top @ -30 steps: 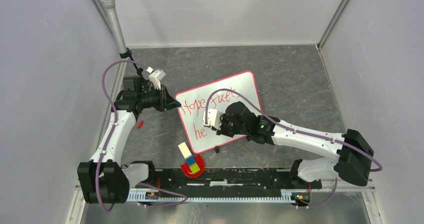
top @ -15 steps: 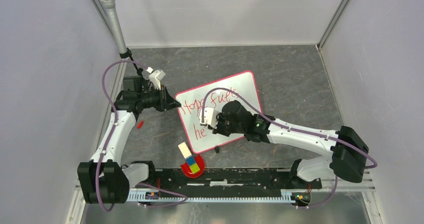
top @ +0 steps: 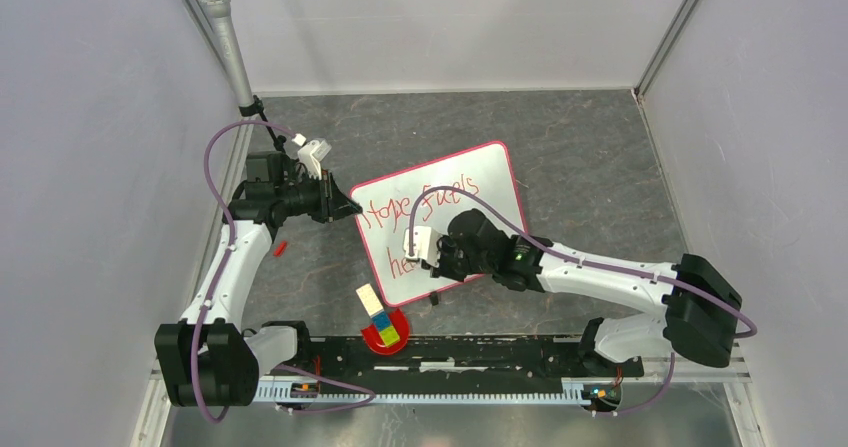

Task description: Write a sentence on the whiteboard

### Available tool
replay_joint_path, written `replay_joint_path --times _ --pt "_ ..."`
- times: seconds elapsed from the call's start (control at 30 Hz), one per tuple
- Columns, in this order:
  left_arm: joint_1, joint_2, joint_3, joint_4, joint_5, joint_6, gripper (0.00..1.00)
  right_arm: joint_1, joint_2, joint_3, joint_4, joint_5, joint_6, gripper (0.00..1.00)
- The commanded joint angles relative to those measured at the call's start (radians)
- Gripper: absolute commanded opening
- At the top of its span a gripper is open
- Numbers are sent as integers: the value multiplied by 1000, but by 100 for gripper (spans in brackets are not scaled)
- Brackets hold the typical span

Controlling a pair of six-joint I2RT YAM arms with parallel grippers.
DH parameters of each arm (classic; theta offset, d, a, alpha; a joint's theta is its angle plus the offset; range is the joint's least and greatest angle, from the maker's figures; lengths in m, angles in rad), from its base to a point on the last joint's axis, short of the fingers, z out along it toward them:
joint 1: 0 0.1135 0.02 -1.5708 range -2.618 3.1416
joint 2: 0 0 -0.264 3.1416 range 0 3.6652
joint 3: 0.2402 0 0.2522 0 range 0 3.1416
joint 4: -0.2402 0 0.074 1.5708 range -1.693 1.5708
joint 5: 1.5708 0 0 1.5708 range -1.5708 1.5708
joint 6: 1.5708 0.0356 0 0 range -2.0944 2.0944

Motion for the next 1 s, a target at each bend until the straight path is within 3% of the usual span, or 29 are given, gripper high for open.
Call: replay_joint_path --times 0.0,0.53,0.97 --pt "-10 -13 -17 -30 7 40 3 -15 -30 4 -12 54 -22 0" --pt "-10 -9 -12 -30 6 37 3 -60 -13 96 0 57 -9 0" --pt "-9 -9 -14 -29 3 34 3 -51 -40 -11 -22 -20 -12 0"
